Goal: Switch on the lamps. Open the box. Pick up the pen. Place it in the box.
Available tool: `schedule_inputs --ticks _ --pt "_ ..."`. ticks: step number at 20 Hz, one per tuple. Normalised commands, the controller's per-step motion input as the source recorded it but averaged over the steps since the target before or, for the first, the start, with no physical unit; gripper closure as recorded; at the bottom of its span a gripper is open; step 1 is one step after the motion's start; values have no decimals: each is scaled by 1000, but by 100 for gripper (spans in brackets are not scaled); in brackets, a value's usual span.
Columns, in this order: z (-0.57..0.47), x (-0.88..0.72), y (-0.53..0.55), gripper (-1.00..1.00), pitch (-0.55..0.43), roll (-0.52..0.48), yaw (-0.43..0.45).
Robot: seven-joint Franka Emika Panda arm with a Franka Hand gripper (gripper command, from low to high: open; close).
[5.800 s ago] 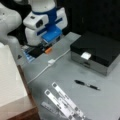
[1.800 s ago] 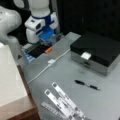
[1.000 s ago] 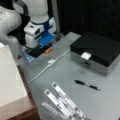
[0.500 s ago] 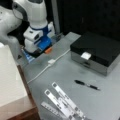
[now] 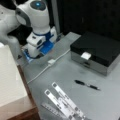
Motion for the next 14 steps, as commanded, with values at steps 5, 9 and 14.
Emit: schedule_inputs --ticks 5,9,14 --pt "-426 -562 -161 100 -453 199 -28" --pt "-477 -636 -120 100 -444 149 -29" --pt "-581 -723 -69 100 -473 129 -37"
